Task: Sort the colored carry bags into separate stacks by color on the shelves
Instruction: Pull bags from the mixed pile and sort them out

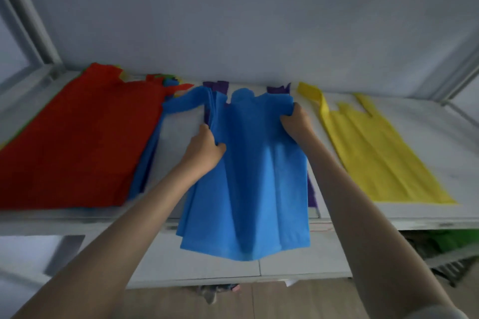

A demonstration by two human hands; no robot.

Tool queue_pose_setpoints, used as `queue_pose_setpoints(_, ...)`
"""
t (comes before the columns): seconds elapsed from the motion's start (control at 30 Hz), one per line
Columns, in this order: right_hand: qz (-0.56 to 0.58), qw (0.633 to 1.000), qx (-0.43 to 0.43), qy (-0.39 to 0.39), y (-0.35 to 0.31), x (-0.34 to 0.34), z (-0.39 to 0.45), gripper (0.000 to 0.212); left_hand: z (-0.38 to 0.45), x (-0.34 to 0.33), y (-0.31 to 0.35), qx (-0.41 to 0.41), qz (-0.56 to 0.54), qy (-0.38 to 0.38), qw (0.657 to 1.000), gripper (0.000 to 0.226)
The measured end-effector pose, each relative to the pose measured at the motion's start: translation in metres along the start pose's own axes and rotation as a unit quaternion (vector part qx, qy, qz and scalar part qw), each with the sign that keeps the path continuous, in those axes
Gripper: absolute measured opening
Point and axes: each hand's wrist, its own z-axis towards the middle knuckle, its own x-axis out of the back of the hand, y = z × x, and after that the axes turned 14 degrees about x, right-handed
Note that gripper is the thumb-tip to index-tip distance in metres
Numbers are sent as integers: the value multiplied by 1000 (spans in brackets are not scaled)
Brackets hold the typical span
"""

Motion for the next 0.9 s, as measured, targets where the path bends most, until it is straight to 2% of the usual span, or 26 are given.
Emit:
queue_pose_setpoints(0.03, 12, 1000, 0, -1, 11, 14, 5, 45, -1, -13, 11, -1, -11, -3, 1000, 19)
queue_pose_setpoints(0.23, 50, 998, -15, -16, 70, 87, 34, 48, -8, -73, 78, -30, -44, -15, 998, 18)
queue_pose_setpoints(0.37, 101, 992, -29, -66, 108, 129, 47, 52, -7, -112, 121, -52, -34, -32, 998, 18)
queue_pose_setpoints(0.43, 95, 992, -35, -71, 131, 150, 55, 56, -7, -137, 145, -55, -33, -38, 997, 33)
queue_pose_setpoints(0.5, 91, 994, -29, -59, 156, 174, 65, 57, -11, -162, 170, -60, -26, -44, 997, 38)
queue_pose_setpoints(0.7, 18, 1000, -11, -22, 226, 271, 87, 45, -22, -249, 253, -76, -35, -35, 996, 28)
queue_pose_setpoints(0.9, -57, 996, -19, -64, 298, 384, 118, 58, -47, -347, 348, -65, -79, -66, 993, 25)
